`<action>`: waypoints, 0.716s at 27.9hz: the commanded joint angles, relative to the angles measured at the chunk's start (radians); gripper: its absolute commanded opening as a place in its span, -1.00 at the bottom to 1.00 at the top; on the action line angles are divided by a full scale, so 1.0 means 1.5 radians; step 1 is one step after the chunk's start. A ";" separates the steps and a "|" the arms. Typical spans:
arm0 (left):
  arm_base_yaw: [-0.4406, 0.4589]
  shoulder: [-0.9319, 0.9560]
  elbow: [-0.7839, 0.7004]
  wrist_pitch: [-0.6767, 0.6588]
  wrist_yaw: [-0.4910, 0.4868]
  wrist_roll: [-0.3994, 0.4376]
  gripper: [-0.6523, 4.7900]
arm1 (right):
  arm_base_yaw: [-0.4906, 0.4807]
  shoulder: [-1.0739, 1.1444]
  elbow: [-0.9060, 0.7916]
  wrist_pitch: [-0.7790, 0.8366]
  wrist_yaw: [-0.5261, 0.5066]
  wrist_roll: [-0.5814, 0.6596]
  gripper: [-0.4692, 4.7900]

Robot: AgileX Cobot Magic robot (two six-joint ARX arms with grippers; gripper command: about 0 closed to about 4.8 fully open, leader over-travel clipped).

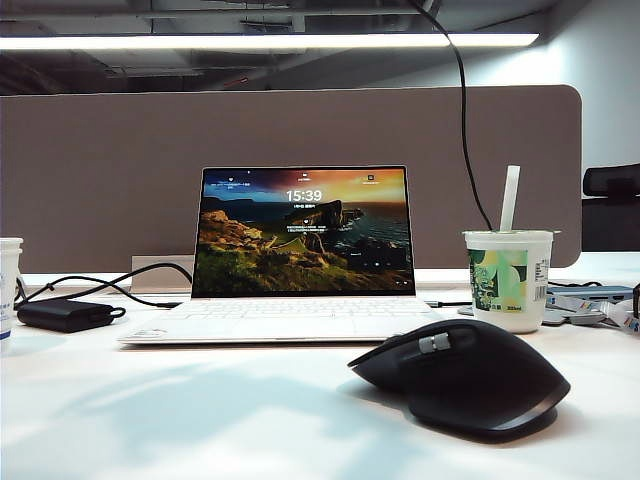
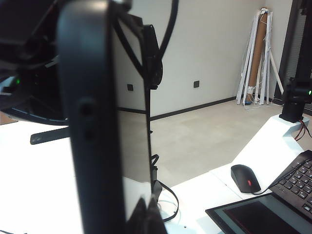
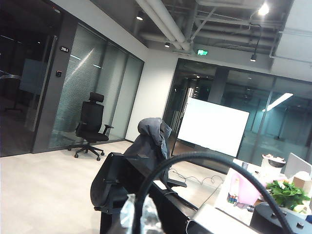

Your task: Pick up the black phone, pick up the charger plug, insert the charger plug into the phone's charging port, and finally place the connected phone back on the desk.

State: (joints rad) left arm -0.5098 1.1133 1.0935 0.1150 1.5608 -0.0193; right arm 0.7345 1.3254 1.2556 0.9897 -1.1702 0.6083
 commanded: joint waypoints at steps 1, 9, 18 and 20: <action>-0.002 -0.005 0.008 0.035 0.009 0.002 -0.78 | 0.000 0.004 -0.004 -0.063 -0.024 0.012 -0.84; -0.002 -0.005 0.008 0.039 0.007 0.000 -0.78 | 0.000 0.004 -0.005 -0.064 -0.033 -0.008 -0.84; -0.002 -0.006 0.009 0.074 -0.009 -0.033 -0.78 | 0.001 0.004 -0.005 -0.064 -0.024 -0.025 -0.84; -0.002 -0.006 0.009 0.075 -0.021 -0.041 -0.78 | 0.001 0.004 -0.005 -0.064 -0.024 -0.025 -0.84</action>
State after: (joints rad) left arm -0.5098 1.1172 1.0893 0.1619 1.5536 -0.0578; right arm 0.7345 1.3212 1.2568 0.9432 -1.1595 0.5774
